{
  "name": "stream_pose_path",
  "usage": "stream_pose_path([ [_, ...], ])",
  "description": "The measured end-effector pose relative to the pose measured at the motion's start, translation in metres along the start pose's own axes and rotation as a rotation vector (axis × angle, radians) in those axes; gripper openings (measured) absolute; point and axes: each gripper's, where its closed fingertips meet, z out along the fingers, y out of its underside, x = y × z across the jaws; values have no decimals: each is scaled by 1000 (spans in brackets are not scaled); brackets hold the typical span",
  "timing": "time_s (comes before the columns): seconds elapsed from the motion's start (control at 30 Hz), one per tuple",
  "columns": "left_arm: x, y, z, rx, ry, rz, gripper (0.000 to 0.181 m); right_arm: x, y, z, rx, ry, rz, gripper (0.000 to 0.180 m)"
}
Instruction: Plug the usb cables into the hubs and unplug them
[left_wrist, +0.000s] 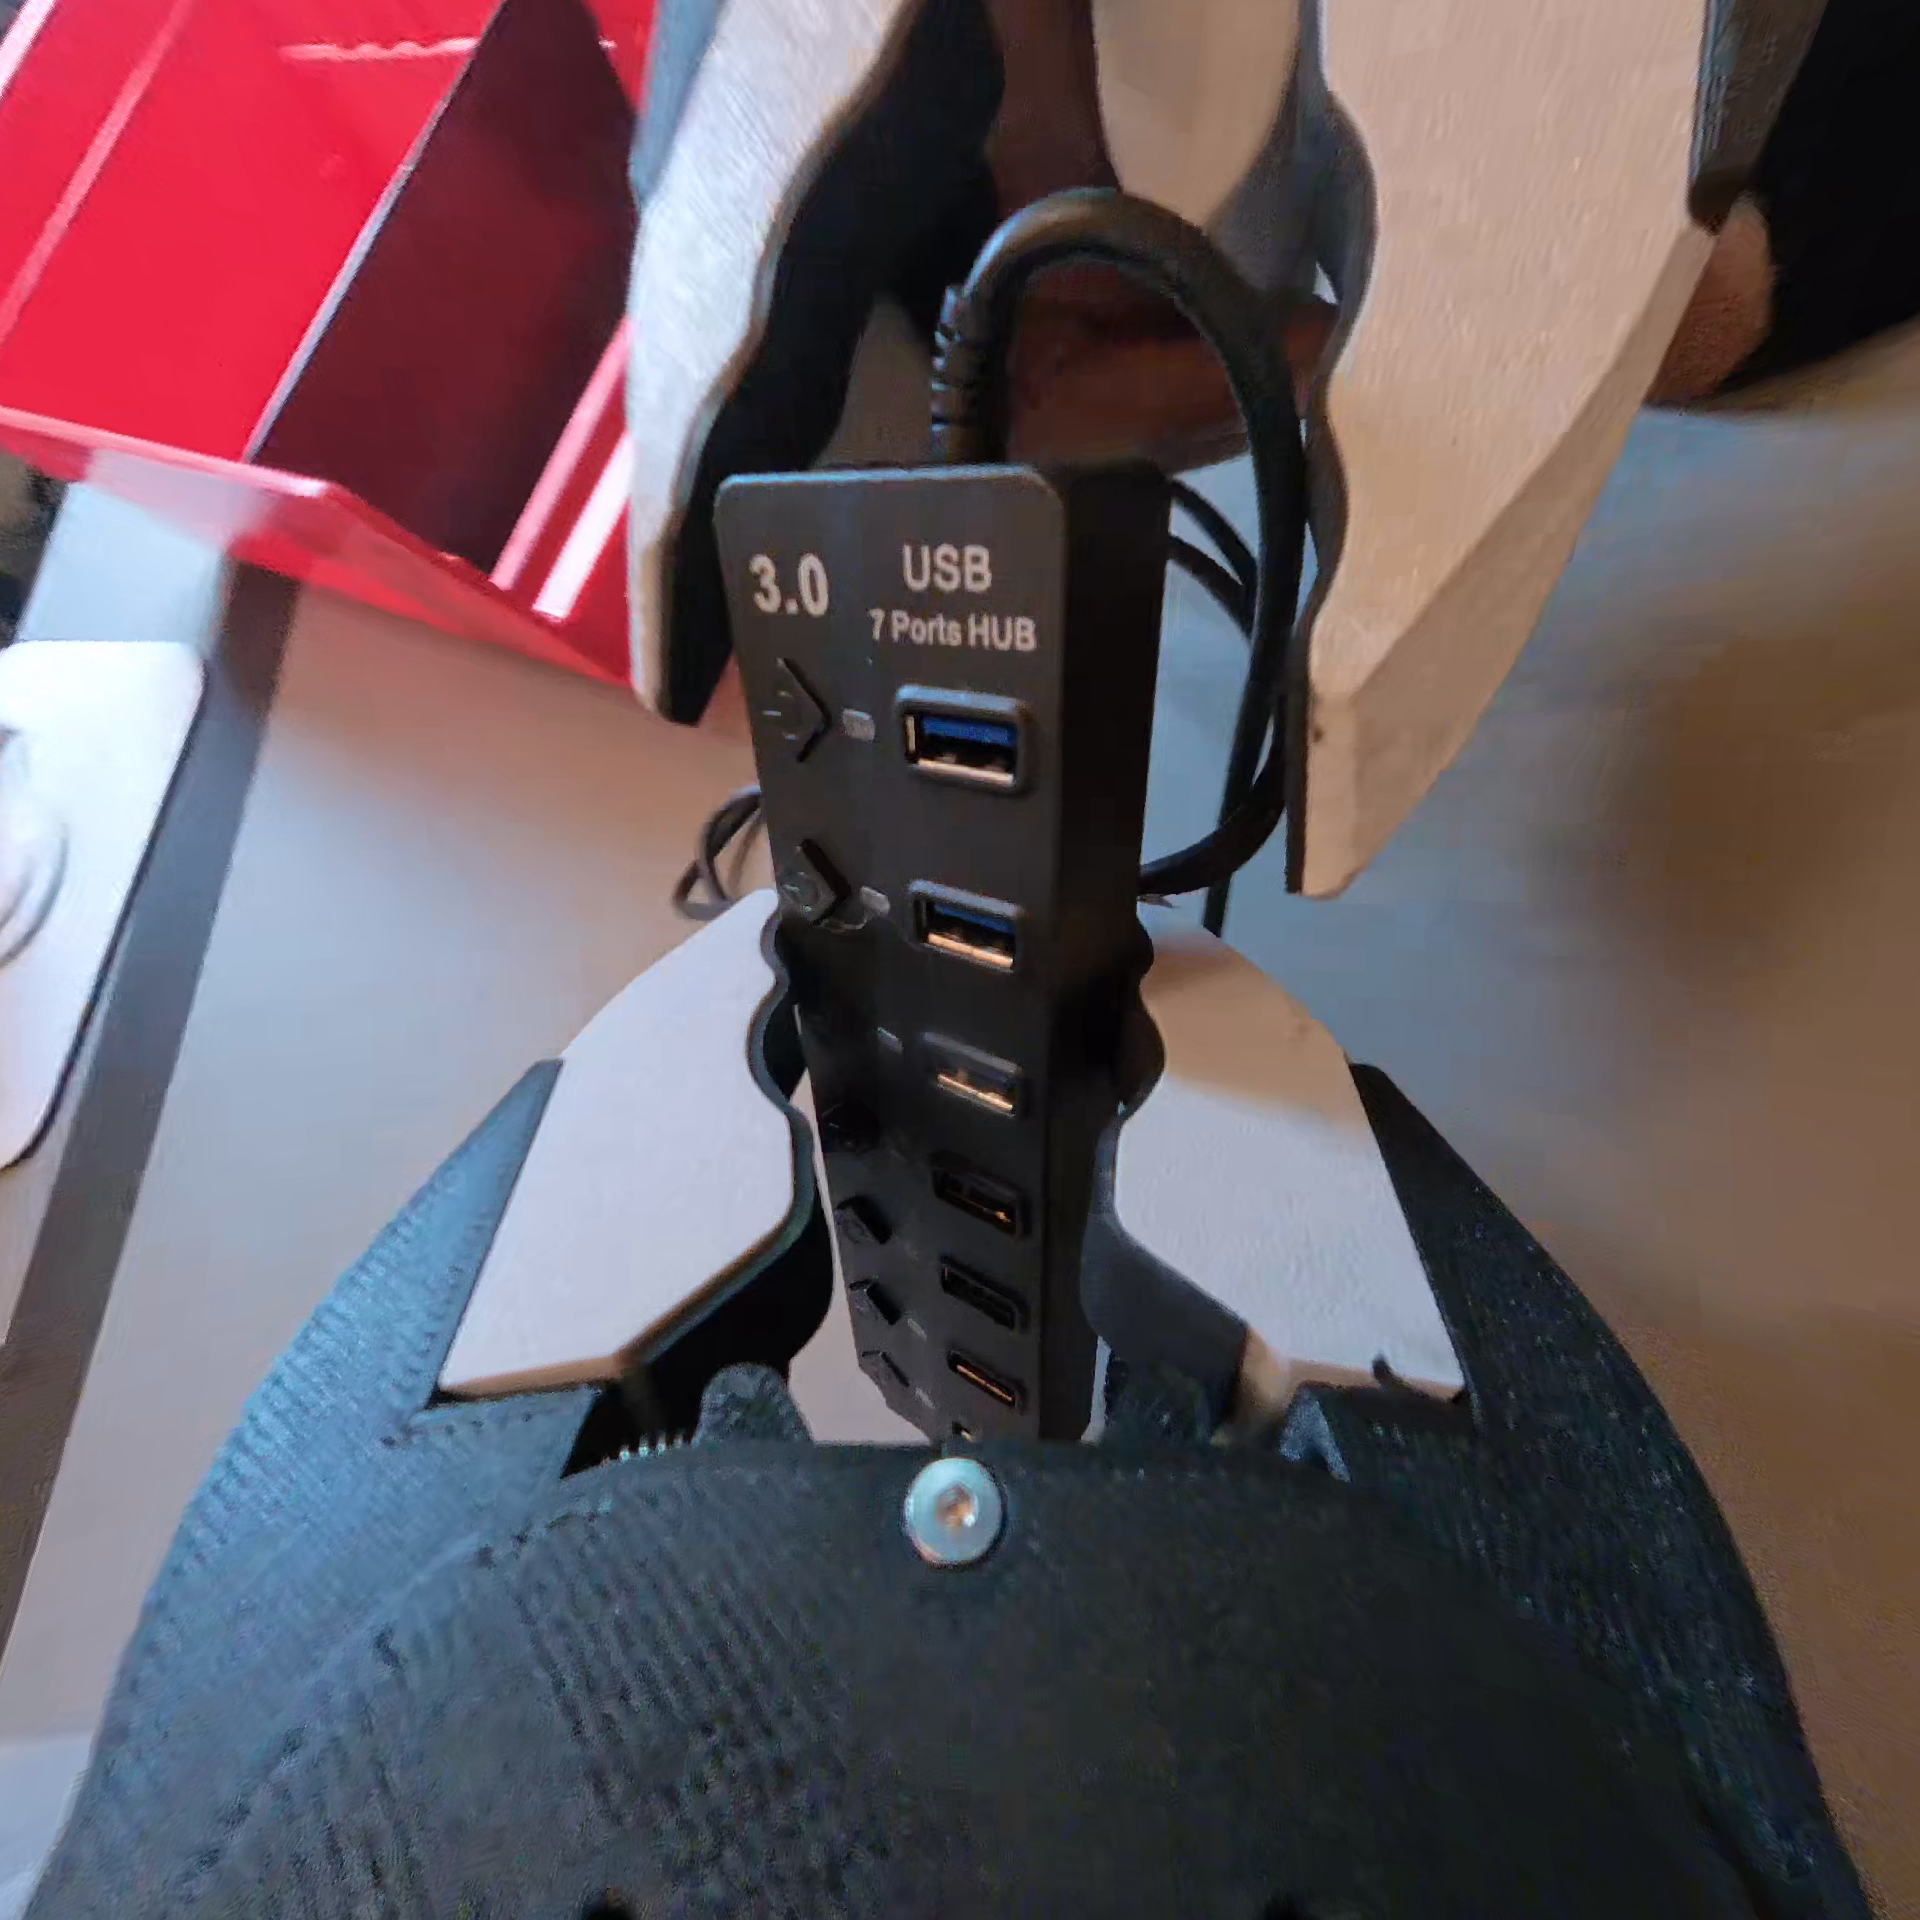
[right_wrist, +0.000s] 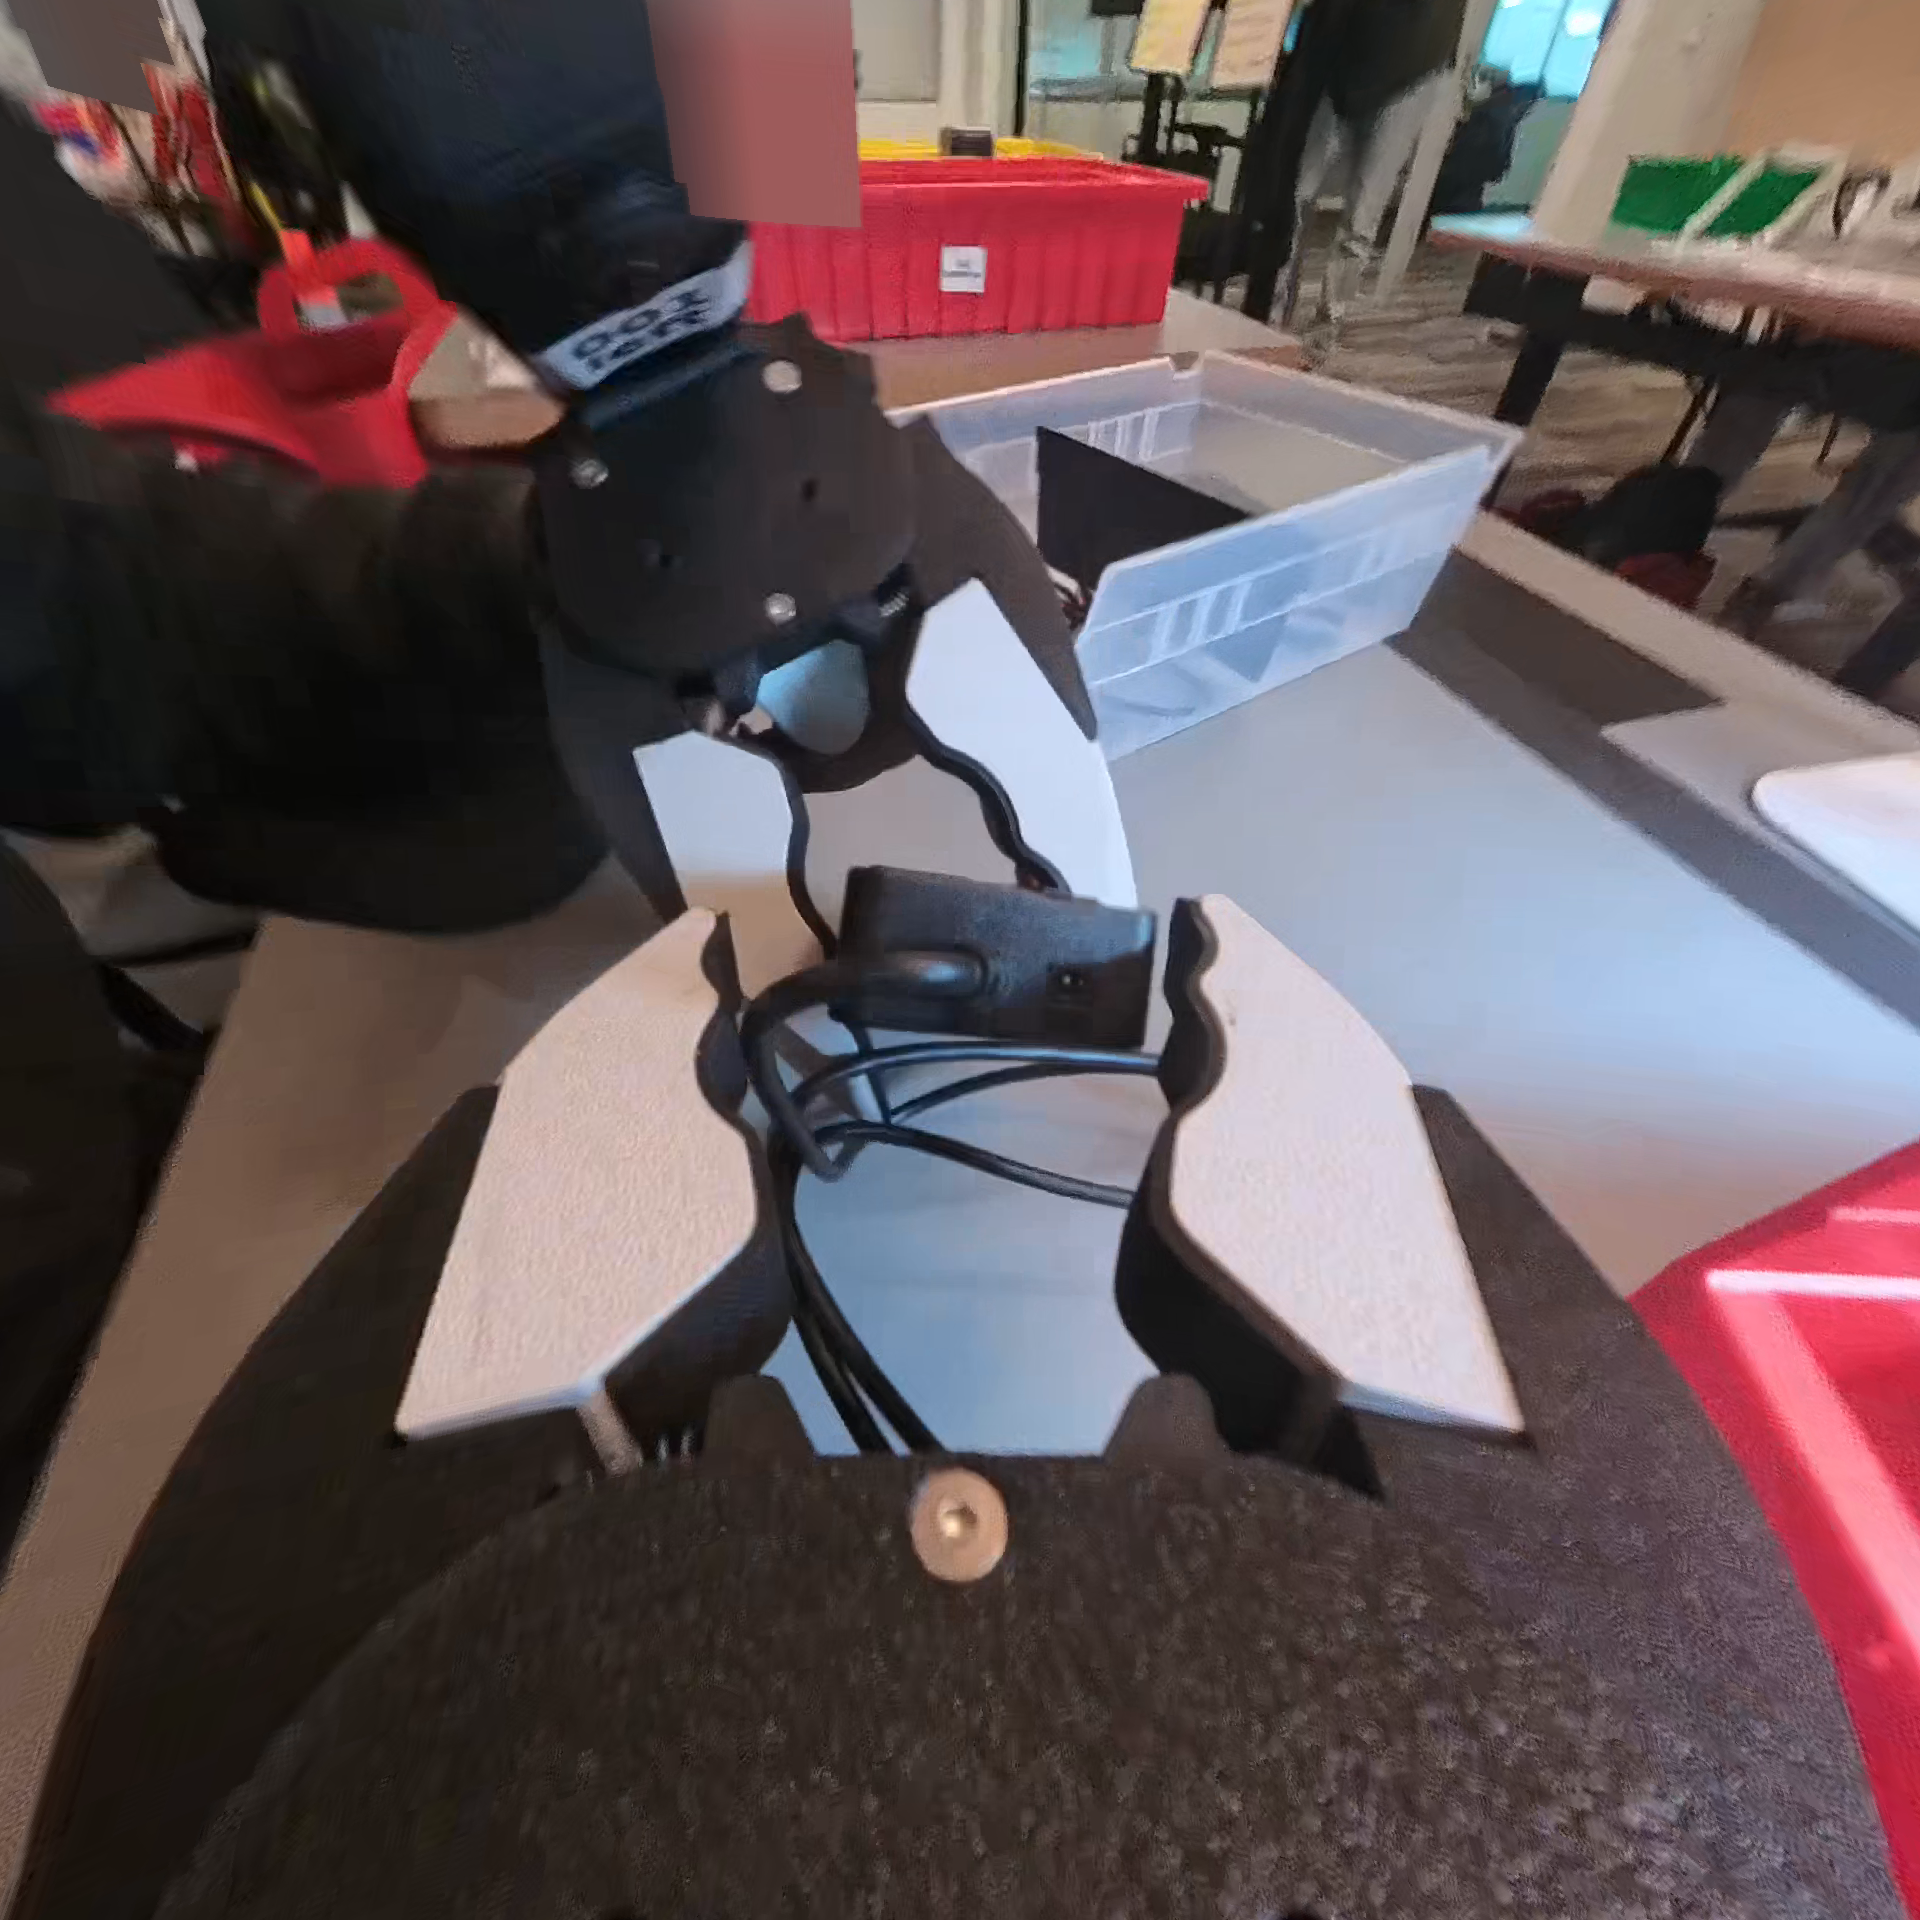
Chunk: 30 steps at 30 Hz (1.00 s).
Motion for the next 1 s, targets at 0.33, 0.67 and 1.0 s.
stream_pose_path([
  [0.33,0,-2,14,-30,-118,87,58,1,18,11,-67,11,81,76],
  [0.67,4,-10,-6,114,56,0,63,-4,21,-1,-144,-11,-149,71],
  [1.0,-151,85,-171,13,-324,-368,48,5,-4,-30,-75,9,-184,71],
])
